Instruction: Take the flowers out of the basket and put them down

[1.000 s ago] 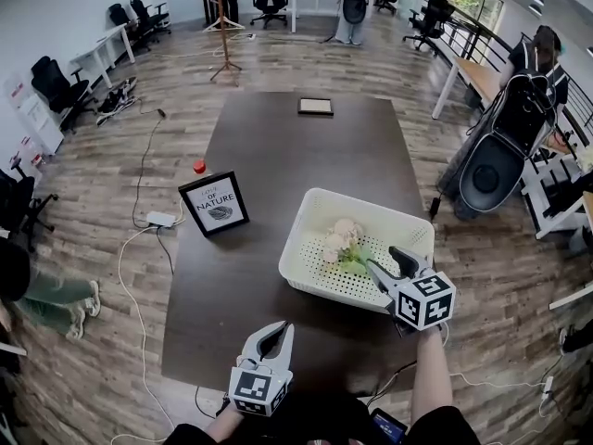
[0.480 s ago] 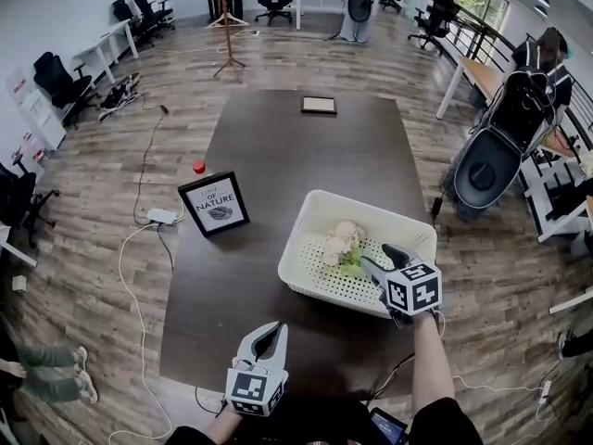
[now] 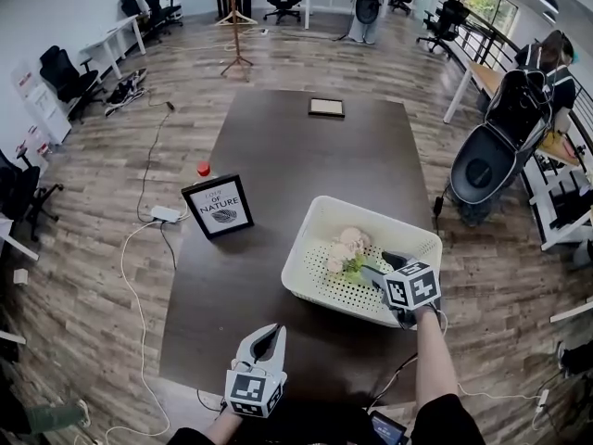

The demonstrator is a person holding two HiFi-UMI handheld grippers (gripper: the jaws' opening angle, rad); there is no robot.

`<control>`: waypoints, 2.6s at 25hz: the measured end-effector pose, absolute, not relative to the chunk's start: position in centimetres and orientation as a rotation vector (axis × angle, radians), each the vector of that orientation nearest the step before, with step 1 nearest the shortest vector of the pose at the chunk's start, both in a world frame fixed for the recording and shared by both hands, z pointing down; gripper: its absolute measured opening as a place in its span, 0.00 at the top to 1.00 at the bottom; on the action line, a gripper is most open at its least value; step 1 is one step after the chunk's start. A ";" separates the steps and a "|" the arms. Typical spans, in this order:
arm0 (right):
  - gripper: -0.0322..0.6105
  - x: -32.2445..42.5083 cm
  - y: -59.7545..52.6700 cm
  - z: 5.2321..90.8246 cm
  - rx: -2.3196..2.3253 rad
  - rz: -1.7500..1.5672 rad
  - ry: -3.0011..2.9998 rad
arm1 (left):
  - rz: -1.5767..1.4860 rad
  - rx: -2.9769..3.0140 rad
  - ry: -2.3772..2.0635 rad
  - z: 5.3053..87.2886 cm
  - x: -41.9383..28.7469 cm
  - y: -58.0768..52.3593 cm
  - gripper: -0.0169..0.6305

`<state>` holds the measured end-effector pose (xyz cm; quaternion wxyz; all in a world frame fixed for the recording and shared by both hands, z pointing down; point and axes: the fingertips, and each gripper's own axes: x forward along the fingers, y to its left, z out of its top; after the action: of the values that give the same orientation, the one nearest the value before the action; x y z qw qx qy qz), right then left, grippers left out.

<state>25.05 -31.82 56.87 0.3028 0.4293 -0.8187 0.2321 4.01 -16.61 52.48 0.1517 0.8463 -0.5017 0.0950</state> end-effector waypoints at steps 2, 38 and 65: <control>0.51 24.9 -31.9 57.4 1.118 0.626 -2.161 | 0.284 2.421 -1.444 52.7 3.7 -16.7 0.96; 0.47 25.0 -32.0 66.9 0.872 0.638 -1.929 | 0.331 2.308 -1.481 54.7 2.4 -19.0 0.96; 0.84 25.4 -32.1 65.7 0.954 0.517 -1.932 | 0.351 2.297 -1.502 55.0 1.6 -17.9 0.96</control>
<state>25.39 -32.10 65.70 0.4464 0.3852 -0.7802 0.2089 1.63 -17.93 54.97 0.1863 0.8157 -0.5333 0.1246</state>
